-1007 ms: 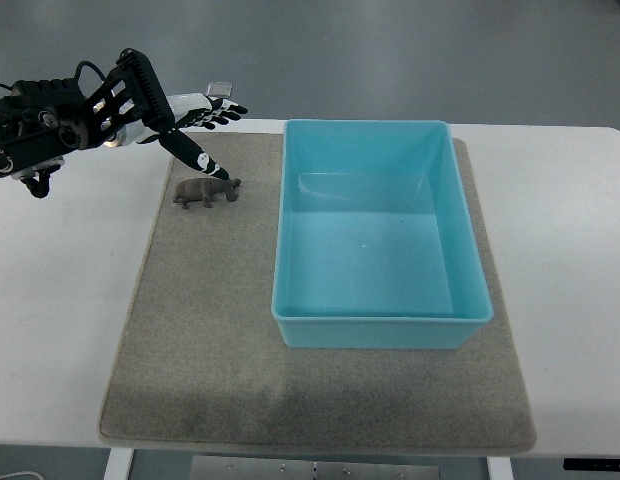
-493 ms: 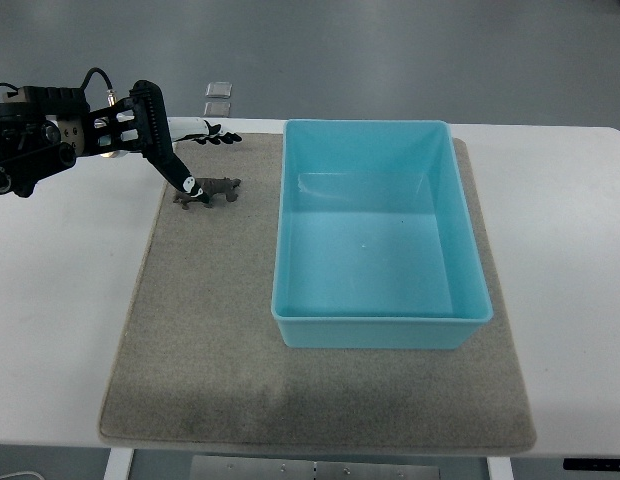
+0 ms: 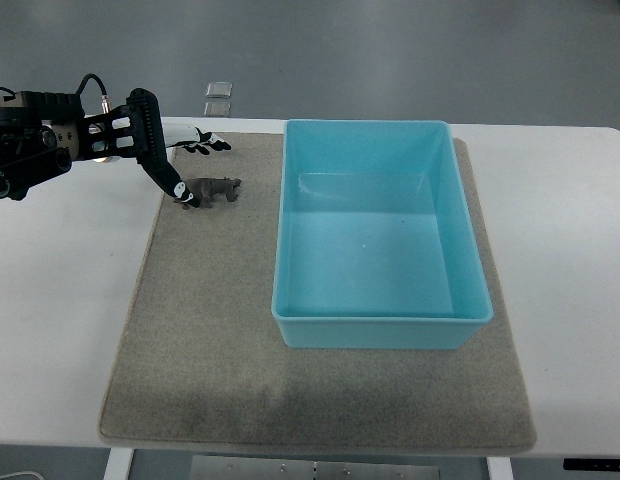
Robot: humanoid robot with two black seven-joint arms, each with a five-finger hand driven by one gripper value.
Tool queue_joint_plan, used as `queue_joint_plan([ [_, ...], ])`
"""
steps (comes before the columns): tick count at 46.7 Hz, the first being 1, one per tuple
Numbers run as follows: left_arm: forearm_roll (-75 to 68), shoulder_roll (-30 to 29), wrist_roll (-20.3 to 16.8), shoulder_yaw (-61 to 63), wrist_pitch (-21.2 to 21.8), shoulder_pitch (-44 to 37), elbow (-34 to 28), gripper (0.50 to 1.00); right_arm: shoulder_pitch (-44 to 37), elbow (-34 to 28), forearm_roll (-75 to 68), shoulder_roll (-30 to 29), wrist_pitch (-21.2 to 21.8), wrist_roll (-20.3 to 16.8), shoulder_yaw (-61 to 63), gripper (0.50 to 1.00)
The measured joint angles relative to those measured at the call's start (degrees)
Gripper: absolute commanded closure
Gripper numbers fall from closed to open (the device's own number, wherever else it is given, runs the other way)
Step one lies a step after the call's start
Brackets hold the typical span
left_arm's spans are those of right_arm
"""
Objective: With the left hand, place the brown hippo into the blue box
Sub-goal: 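Close the left hand fingers around the brown hippo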
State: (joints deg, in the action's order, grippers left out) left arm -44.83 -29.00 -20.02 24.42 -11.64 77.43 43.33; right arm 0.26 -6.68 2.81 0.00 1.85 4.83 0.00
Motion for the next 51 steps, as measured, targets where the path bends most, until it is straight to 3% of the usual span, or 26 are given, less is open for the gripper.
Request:
queue_joint_plan([
  [11, 0.0, 0.0, 0.0, 2.2, -0.3, 0.1, 0.3, 0.561, 0.0, 0.0, 0.0, 0.0, 0.0, 0.0, 0.0, 0.564],
  [17, 0.0, 0.2, -0.2, 2.2, 0.1, 0.2, 0.3, 0.602, 0.0, 0.0, 0.0, 0.0, 0.0, 0.0, 0.0, 0.564],
  [25, -2.8, 0.2, -1.2, 2.3, 0.3, 0.3, 0.6, 0.716, 0.0, 0.0, 0.0, 0.0, 0.0, 0.0, 0.0, 0.564],
  [44, -7.8, 0.2, -2.9, 2.2, 2.4, 0.2, 0.6, 0.722, 0.0, 0.0, 0.0, 0.0, 0.0, 0.0, 0.0, 0.564],
  [48, -8.9, 0.2, -3.0, 2.2, 2.4, 0.2, 0.6, 0.786, 0.0, 0.0, 0.0, 0.0, 0.0, 0.0, 0.0, 0.564],
  [51, -9.4, 0.2, -3.0, 2.2, 2.5, 0.1, 0.6, 0.804, 0.0, 0.0, 0.0, 0.0, 0.0, 0.0, 0.0, 0.564],
])
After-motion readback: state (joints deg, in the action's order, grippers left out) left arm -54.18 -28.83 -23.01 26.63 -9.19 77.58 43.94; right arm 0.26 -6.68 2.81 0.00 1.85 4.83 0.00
